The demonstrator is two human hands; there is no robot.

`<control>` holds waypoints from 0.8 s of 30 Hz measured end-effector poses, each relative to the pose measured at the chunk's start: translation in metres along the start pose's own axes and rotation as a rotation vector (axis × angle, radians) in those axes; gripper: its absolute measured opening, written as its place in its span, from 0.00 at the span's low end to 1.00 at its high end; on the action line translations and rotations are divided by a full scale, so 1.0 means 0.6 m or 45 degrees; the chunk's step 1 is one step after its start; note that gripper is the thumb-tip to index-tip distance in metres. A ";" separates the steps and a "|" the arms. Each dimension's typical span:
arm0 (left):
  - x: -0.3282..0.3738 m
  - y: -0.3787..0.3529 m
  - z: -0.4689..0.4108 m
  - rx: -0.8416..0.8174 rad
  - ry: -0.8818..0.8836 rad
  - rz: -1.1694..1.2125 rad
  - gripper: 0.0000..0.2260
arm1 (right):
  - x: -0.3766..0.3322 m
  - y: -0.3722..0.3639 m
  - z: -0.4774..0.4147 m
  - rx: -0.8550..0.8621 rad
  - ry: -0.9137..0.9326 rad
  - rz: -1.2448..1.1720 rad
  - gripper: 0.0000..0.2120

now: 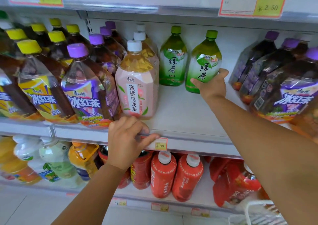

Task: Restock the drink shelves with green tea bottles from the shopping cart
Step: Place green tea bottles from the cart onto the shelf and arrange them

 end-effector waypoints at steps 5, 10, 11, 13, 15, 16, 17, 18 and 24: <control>-0.001 -0.003 -0.001 -0.025 0.029 -0.020 0.18 | -0.007 -0.029 -0.040 0.001 -0.003 -0.013 0.36; 0.000 -0.002 -0.002 -0.026 0.032 -0.023 0.18 | -0.005 -0.036 -0.050 -0.067 -0.002 -0.020 0.36; 0.001 0.000 -0.002 -0.022 0.033 -0.034 0.19 | -0.007 -0.034 -0.048 -0.113 -0.006 -0.008 0.37; 0.003 0.004 -0.005 -0.038 0.040 -0.045 0.19 | -0.007 -0.025 -0.040 -0.245 -0.027 0.034 0.41; 0.005 0.005 -0.008 -0.071 0.044 -0.038 0.20 | -0.007 0.000 -0.020 -0.353 -0.057 0.089 0.47; 0.005 0.006 -0.009 -0.093 0.051 -0.029 0.20 | -0.007 0.018 -0.005 -0.395 -0.049 0.128 0.46; 0.005 0.009 -0.009 -0.113 0.067 -0.018 0.20 | -0.007 0.039 0.012 -0.439 -0.016 0.161 0.44; 0.006 0.013 -0.009 -0.127 0.091 -0.022 0.20 | -0.007 0.061 0.030 -0.480 0.034 0.182 0.42; 0.126 0.035 -0.035 -0.138 -0.064 0.015 0.14 | 0.029 0.281 0.162 -0.491 0.281 0.040 0.24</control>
Point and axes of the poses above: each hand's wrist, its own z-axis away from the middle knuckle, its own y-axis out of the back of the hand, x = y × z, the point moved 6 cm from there along -z, towards the middle knuckle, and after that the axes turned 5 degrees about -y, right-handed, at the moved point
